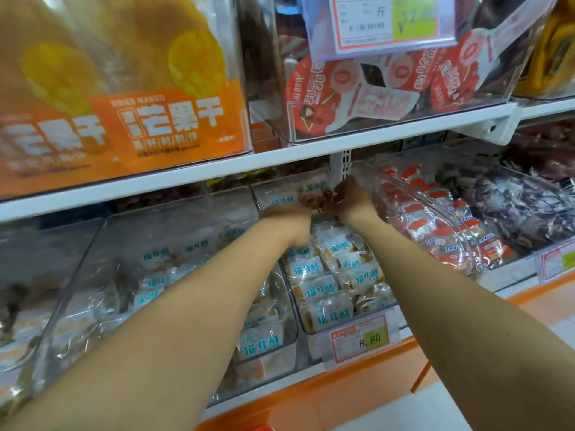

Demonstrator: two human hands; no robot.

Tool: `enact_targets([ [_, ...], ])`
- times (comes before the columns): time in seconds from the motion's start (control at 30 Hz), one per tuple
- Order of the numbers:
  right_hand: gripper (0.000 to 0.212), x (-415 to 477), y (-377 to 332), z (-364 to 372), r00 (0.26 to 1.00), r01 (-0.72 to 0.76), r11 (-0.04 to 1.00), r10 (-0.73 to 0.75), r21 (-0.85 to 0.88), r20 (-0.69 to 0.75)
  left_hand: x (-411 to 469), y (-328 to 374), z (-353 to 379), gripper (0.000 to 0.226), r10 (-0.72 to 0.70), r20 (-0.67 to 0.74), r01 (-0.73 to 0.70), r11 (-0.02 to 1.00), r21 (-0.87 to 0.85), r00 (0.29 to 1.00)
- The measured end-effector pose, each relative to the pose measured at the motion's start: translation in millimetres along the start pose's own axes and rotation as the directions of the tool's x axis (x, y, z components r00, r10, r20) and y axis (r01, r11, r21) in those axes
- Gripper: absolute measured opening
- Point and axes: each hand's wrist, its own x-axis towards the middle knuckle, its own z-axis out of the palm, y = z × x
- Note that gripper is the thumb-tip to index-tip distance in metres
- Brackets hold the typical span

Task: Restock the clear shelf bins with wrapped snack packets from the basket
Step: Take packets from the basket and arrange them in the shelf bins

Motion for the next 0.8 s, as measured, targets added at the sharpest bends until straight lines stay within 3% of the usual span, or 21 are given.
enact_targets([
  [0.17,0.020,-26,-5,-4,0.995,0.099,0.983,-0.103,-0.155,-0.017,-8,1,-2,0.017,-0.025,0.003,0.025,1.000,-0.011,1.000],
  [0.27,0.021,-54,-10,-18,0.983,0.172,0.964,-0.181,-0.201,-0.029,-22,4,-3,0.016,0.035,-0.053,-0.039,0.996,-0.077,0.998],
  [0.37,0.018,-94,-22,-41,0.968,0.238,0.960,-0.247,-0.150,-0.046,-54,8,1,0.019,0.066,-0.223,-0.125,0.957,-0.263,0.973],
  [0.43,0.019,-126,-30,-55,0.950,0.300,0.942,-0.310,-0.150,-0.044,-89,11,9,0.022,0.040,-0.411,-0.234,0.870,-0.434,0.911],
  [0.5,0.029,-161,-40,-63,0.932,0.359,0.915,-0.360,-0.187,0.026,-131,12,17,0.028,-0.032,-0.576,-0.353,0.763,-0.542,0.817],
  [0.57,0.040,-198,-47,-64,0.913,0.404,0.878,-0.370,-0.255,0.172,-176,10,31,0.040,-0.100,-0.623,-0.402,0.683,-0.611,0.776],
  [0.67,0.045,-251,-48,-53,0.860,0.440,0.850,-0.307,-0.290,0.407,-231,3,69,0.049,-0.186,-0.507,-0.283,0.648,-0.708,0.842],
  [0.8,0.024,-313,-25,-18,0.764,0.465,0.812,-0.167,-0.353,0.623,-282,-7,144,0.042,-0.244,-0.198,0.005,0.643,-0.766,0.949],
])
